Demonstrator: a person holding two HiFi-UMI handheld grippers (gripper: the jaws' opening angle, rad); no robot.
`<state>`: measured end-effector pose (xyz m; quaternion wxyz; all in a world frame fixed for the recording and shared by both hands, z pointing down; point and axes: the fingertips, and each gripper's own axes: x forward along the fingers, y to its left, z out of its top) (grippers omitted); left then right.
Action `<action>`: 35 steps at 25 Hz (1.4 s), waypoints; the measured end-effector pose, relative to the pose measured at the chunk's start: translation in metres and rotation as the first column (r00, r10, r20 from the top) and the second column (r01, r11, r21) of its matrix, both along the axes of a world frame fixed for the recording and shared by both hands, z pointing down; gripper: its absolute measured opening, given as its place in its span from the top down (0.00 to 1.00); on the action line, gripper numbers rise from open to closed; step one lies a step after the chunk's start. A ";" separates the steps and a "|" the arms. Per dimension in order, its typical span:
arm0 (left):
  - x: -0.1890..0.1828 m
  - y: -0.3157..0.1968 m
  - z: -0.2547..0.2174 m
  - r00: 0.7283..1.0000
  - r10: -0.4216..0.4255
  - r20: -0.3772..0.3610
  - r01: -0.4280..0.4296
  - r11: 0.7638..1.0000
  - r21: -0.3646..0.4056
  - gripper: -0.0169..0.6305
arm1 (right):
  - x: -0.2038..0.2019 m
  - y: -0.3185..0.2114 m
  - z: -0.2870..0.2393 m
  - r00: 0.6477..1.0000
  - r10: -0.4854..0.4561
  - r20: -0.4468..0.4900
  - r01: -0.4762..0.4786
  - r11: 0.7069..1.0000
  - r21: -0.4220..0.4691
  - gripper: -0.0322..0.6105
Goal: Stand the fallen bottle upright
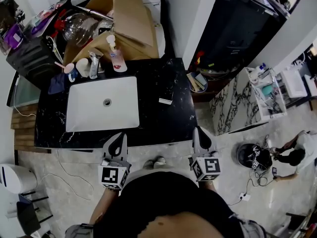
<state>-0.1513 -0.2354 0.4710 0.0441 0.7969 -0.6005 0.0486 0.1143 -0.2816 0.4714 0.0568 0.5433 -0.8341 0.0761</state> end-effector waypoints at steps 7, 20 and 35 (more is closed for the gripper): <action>-0.002 -0.002 -0.006 1.000 -0.008 0.013 0.007 1.000 0.020 0.97 | -0.003 -0.005 0.000 1.000 -0.001 -0.004 0.001 1.000 -0.002 0.94; 0.009 -0.005 0.001 0.999 0.008 0.037 -0.008 1.000 0.008 0.97 | -0.010 -0.005 0.003 0.999 -0.040 -0.020 0.040 0.999 -0.005 0.94; 0.026 -0.009 0.007 0.997 0.054 0.047 -0.053 0.998 -0.016 0.97 | -0.001 0.000 0.003 0.999 -0.028 -0.014 0.028 0.999 -0.017 0.95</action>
